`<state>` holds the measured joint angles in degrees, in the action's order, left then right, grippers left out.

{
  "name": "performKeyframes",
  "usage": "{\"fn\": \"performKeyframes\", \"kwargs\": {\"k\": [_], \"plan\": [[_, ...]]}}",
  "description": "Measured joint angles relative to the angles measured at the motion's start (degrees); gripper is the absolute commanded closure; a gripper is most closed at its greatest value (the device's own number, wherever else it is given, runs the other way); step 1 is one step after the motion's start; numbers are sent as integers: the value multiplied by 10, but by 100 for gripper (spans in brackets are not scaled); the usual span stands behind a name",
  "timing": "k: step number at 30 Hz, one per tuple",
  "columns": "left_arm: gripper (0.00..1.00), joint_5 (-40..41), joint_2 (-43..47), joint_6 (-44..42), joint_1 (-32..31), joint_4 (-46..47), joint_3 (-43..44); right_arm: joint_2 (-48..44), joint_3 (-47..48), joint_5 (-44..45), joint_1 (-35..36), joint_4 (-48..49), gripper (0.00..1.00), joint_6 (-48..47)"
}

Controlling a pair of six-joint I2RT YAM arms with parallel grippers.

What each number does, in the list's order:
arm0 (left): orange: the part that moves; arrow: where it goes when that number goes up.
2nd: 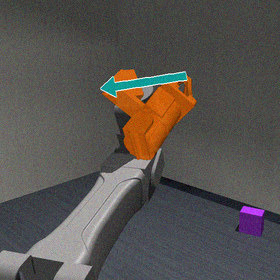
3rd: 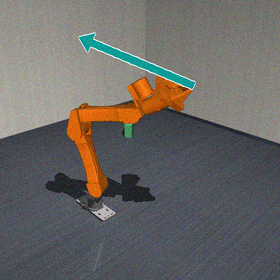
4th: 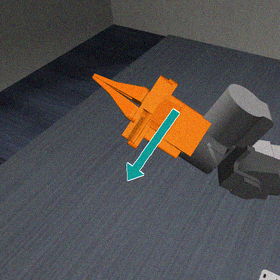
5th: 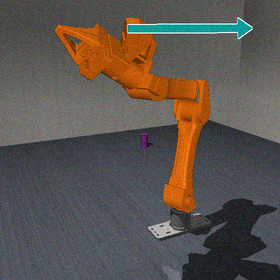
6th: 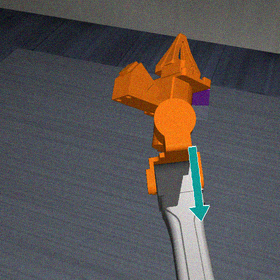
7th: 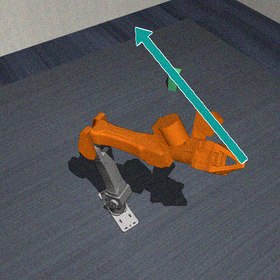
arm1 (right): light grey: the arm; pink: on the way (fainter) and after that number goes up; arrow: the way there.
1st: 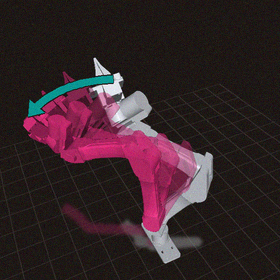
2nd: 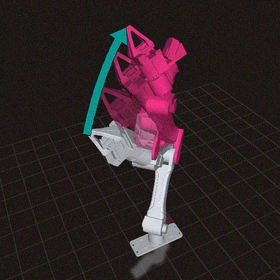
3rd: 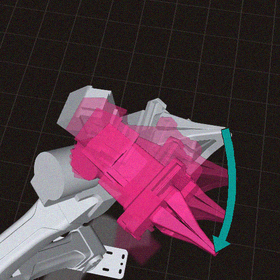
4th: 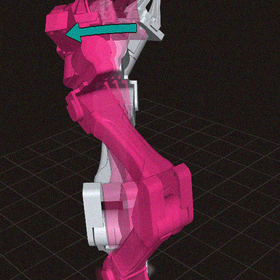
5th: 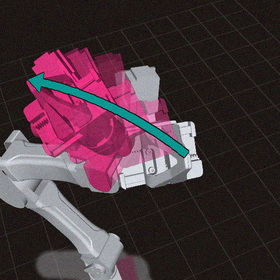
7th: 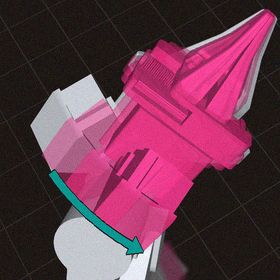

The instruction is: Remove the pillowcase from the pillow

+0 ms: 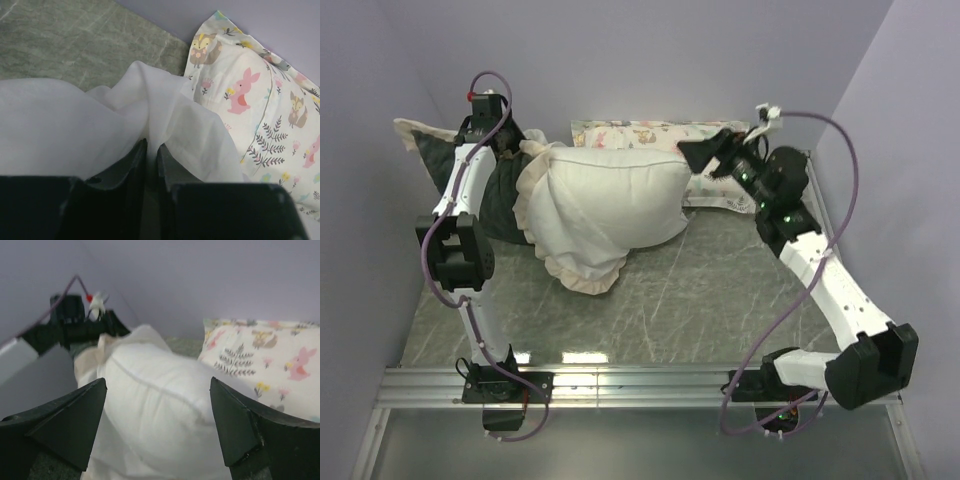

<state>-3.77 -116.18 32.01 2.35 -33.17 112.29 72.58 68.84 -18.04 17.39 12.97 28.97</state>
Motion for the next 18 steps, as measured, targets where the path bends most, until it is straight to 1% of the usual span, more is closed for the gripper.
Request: {"fn": "performKeyframes", "kwargs": {"k": [2, 4, 7, 9, 13, 15, 16, 18], "plan": [[80, 0, -7, 0, 0, 0, 7, -29, -80, 4, 28, 40, 6, -23], [80, 0, -12, 0, 0, 2, 11, -42, -158, 28, 74, 72, 6, -57], [80, -2, -14, 1, 0, 9, 11, -20, -217, 57, 137, 87, 5, -97], [80, -3, -14, 1, 0, 12, 10, 12, -225, 73, 160, 96, 5, -115], [80, -4, -14, 0, -1, 24, 4, 67, -220, 109, 168, 137, 5, -136], [80, -4, -14, 0, -2, 27, 3, 92, -213, 130, 173, 152, 9, -145], [80, -3, -14, -1, -3, 28, 3, 101, -208, 139, 176, 156, 15, -148], [79, 0, -14, -3, -6, 30, 2, 125, -186, 163, 185, 156, 21, -155]]}}
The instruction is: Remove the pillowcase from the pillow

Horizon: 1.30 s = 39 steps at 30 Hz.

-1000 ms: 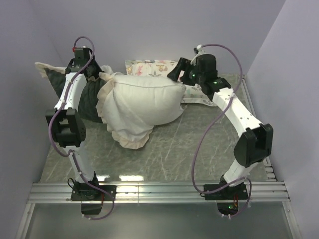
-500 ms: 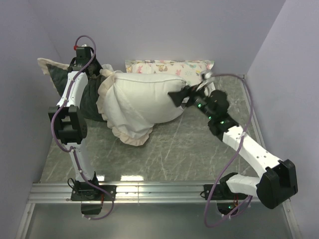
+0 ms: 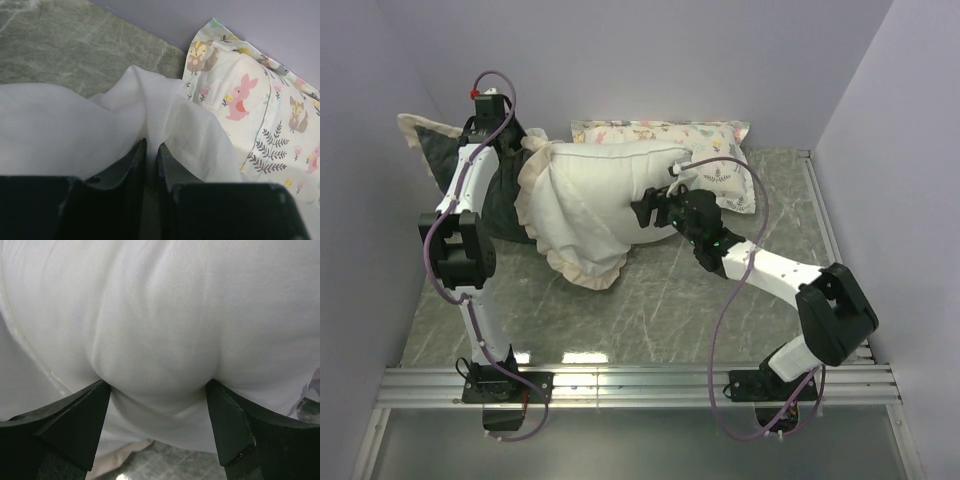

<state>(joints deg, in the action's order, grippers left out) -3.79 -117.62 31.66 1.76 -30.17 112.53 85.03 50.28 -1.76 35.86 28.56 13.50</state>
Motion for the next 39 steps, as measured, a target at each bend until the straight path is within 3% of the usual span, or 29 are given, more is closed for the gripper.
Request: {"fn": "performKeyframes", "kwargs": {"k": [3, 4, 10, 18, 24, 26, 27, 30, 35, 39], "plan": [[78, 7, 0, -9, -4, 3, 0, 33, 50, 43, 7, -28, 73, -5], [78, 8, 0, -10, -5, 4, 0, 42, 70, 56, 8, -44, 100, -3], [78, 28, 22, -26, -16, -4, -10, 50, 151, 99, 19, -176, 100, 18], [76, 98, 159, -63, -45, -59, -85, -21, 261, 96, 57, -439, 100, 30], [71, 147, 163, -87, -124, -128, 17, -95, 335, 88, 42, -562, 100, 38], [64, 148, 134, -93, -148, -150, 80, -101, 343, 72, 15, -575, 100, 40], [49, 149, 115, -96, -158, -154, 111, -99, 343, 65, 1, -581, 100, 42], [26, 136, 88, -102, -174, -152, 135, -71, 339, 31, -49, -593, 100, 49], [17, 109, 86, -99, -174, -147, 109, 18, 317, 9, -116, -588, 100, 58], [13, 97, 139, -97, -172, -102, 50, 69, 315, 5, -140, -554, 100, 67]]}}
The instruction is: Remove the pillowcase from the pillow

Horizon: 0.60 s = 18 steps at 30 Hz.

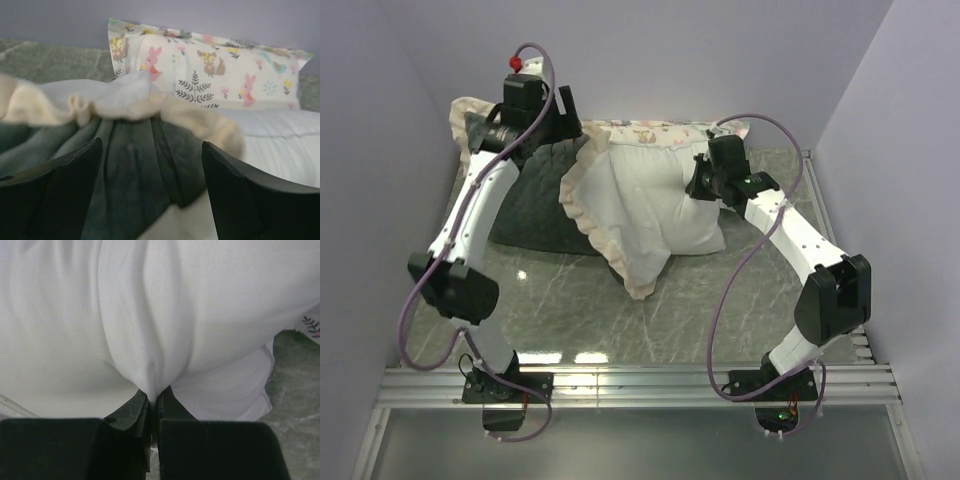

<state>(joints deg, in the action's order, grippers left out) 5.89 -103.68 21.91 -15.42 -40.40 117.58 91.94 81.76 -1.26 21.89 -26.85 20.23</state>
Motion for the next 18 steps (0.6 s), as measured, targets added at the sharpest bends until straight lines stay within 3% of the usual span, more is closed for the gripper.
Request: {"fn": "performKeyframes", "kwargs": {"k": [9, 13, 18], "plan": [[13, 33, 255, 6, 0, 109, -216, 30, 28, 2, -3, 15, 100, 3], [13, 42, 310, 20, 0, 142, -351, 57, 61, -2, -6, 5, 100, 3], [14, 7, 315, 55, 1, 169, -514, 80, 97, -23, -14, -14, 100, 3]]}}
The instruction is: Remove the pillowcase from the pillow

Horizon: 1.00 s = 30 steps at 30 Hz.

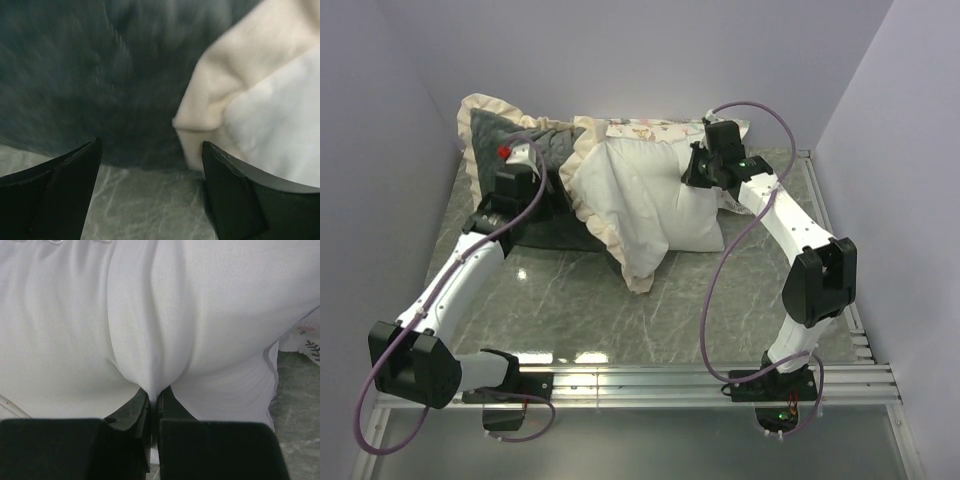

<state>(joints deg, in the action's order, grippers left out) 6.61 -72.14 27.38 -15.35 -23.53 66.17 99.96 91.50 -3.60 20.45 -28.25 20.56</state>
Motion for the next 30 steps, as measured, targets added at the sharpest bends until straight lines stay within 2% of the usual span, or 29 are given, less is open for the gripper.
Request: {"fn": "performKeyframes", "kwargs": {"k": [5, 9, 12, 15, 16, 17, 18, 19, 20, 26, 30], "plan": [[13, -42, 30, 39, -12, 62, -114, 8, 14, -10, -2, -12, 100, 0], [14, -48, 21, 56, -49, 126, -126, 8, 15, -18, -3, -14, 100, 0], [19, -37, -7, 65, -71, 157, -125, 8, 15, -20, -4, -15, 100, 0], [37, -6, -38, 73, -85, 169, -125, 8, 15, -21, -4, -15, 100, 0], [57, 6, -47, 76, -87, 168, -123, 8, 15, -21, -4, -16, 100, -1], [69, 19, -53, 82, -89, 165, -121, 8, 15, -21, -4, -16, 100, 0], [78, 33, -57, 83, -90, 159, -118, 8, 15, -20, -4, -16, 100, -1], [91, 48, -58, 84, -91, 149, -114, 7, 15, -20, -4, -17, 100, -2], [99, 61, -59, 84, -92, 139, -109, 7, 15, -20, -4, -18, 100, -2], [100, 153, -58, 76, -99, 50, -48, -2, 23, -13, -4, -37, 100, -2], [100, 184, -42, 63, -55, 0, -15, -24, 23, -10, -6, -55, 100, -2]]}}
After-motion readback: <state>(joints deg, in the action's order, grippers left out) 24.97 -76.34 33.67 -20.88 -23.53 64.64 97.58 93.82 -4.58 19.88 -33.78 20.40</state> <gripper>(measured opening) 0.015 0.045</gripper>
